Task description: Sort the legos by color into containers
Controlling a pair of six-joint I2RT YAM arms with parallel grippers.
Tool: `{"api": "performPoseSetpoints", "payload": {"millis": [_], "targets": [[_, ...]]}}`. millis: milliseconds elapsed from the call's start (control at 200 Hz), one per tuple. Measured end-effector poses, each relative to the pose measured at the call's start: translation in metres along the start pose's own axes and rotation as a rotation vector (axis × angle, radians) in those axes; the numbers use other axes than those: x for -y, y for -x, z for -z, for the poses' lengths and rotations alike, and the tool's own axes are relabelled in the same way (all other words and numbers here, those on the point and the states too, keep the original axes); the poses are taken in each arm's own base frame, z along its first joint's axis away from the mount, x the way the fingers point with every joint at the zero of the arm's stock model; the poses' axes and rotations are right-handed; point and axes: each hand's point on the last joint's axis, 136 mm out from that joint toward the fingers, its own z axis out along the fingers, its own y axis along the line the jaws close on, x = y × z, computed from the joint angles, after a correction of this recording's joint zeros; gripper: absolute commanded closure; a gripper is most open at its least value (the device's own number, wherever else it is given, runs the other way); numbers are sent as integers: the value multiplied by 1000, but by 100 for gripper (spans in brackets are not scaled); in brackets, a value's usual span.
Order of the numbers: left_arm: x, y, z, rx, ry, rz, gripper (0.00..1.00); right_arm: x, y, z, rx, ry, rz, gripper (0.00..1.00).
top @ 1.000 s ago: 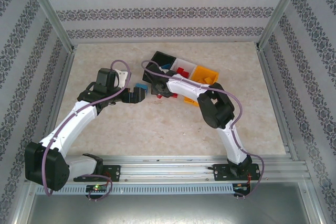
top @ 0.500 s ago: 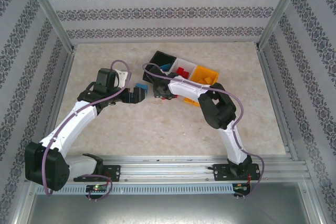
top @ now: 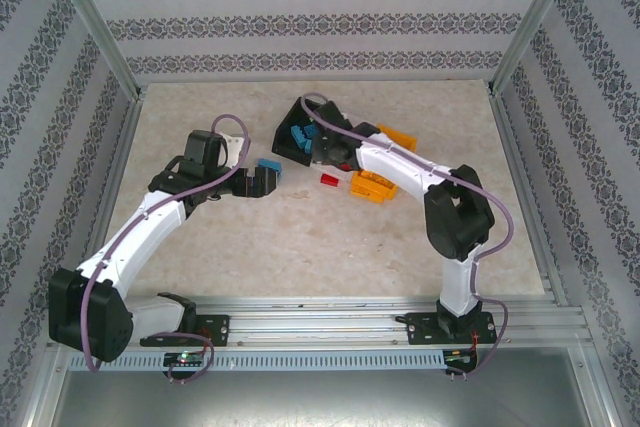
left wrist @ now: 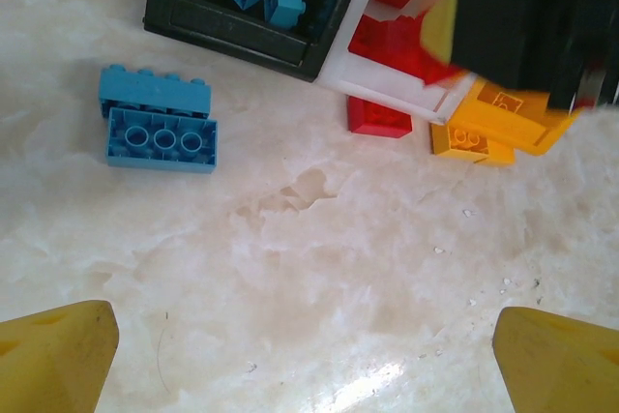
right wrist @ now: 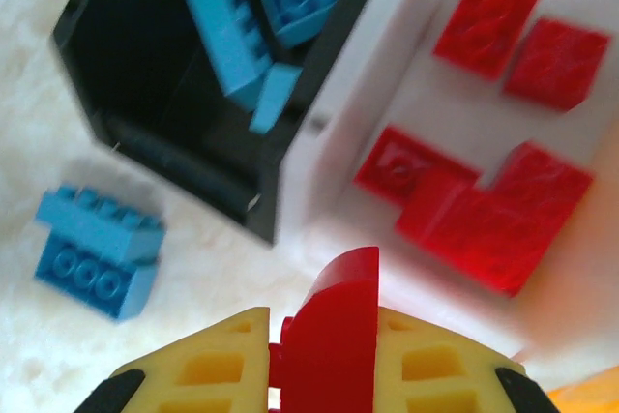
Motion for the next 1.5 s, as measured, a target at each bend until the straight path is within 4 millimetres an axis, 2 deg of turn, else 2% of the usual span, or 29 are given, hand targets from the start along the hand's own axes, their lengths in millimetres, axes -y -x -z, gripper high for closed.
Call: {"api": "performPoseSetpoints", "payload": {"millis": [60, 105, 180, 220, 320, 415, 495, 575, 660, 729, 814, 919, 1134, 1419, 1504], "targets": [[-1, -2, -2, -11, 3, 4, 0, 15, 10, -4, 7, -21, -13, 83], [-2, -3, -3, -19, 6, 7, 0, 25, 18, -7, 15, -36, -20, 79], [-4, -5, -5, -28, 11, 10, 0, 38, 28, -12, 19, -55, -20, 52], [-4, -5, -6, -31, 13, 11, 0, 41, 33, -16, 19, -60, -20, 42], [-6, -6, -7, -35, 20, 14, 0, 41, 43, -22, 27, -65, 8, 37], [-7, -6, -7, -36, 24, 14, 0, 45, 37, -19, 17, -74, 29, 34], [-7, -6, -7, -36, 25, 14, 0, 52, 22, -8, 7, -98, 49, 32], [-7, -6, -7, -36, 24, 14, 0, 60, -4, 11, -11, -127, 76, 31], [-7, -6, -7, -36, 24, 14, 0, 66, -39, 35, -31, -136, 96, 27], [-7, -6, -7, -36, 24, 14, 0, 73, -68, 47, -57, -135, 105, 26], [-7, -6, -7, -36, 23, 15, 0, 91, -94, 49, -97, -158, 94, 25], [-7, -6, -7, -36, 23, 14, 0, 115, -106, 39, -140, -194, 38, 25], [-7, -6, -7, -36, 23, 15, 0, 142, -94, 13, -138, -223, -47, 25], [-7, -6, -7, -36, 24, 14, 0, 147, -33, -25, -47, -208, -96, 25], [-7, -7, -8, -40, 25, 15, 0, 144, -24, -34, -43, -191, -93, 25]]}}
